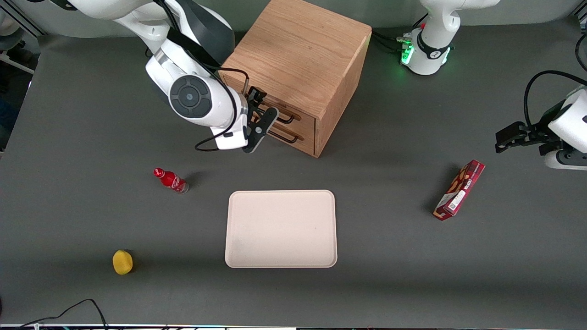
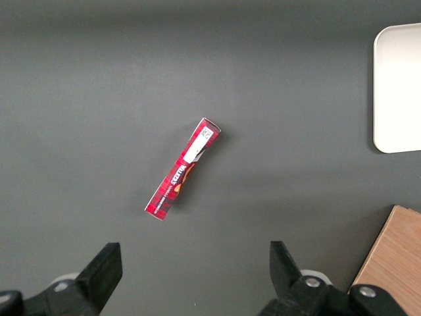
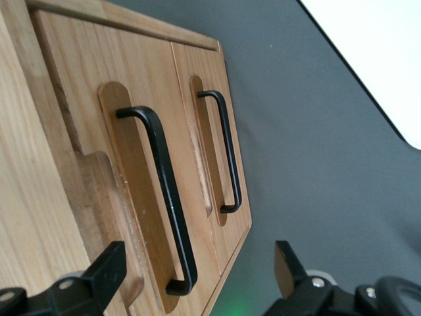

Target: Open upper drawer

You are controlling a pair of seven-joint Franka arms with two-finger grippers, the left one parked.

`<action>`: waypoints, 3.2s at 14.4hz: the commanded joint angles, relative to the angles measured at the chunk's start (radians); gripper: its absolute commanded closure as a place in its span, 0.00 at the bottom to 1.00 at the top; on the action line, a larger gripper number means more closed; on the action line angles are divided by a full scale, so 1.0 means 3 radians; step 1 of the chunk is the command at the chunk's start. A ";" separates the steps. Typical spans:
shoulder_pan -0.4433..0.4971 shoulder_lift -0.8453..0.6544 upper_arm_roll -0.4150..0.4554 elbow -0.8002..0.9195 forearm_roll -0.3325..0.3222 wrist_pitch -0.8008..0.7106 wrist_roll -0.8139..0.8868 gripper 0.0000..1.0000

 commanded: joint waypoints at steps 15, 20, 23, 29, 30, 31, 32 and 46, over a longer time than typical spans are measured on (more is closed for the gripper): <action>-0.0254 0.0276 0.0340 -0.0307 -0.0101 0.0251 0.0000 0.00; -0.0264 0.0348 0.0407 -0.0313 -0.0101 0.0358 0.0118 0.00; -0.0259 0.0394 0.0422 -0.0313 -0.0101 0.0399 0.0138 0.00; -0.0234 0.0450 0.0422 -0.0318 -0.0101 0.0450 0.0144 0.00; -0.0234 0.0480 0.0422 -0.0318 -0.0106 0.0470 0.0189 0.00; -0.0234 0.0521 0.0417 -0.0323 -0.0111 0.0501 0.0265 0.00; -0.0234 0.0532 0.0417 -0.0333 -0.0126 0.0537 0.0271 0.00; -0.0223 0.0639 0.0407 -0.0400 -0.0428 0.0583 0.0236 0.00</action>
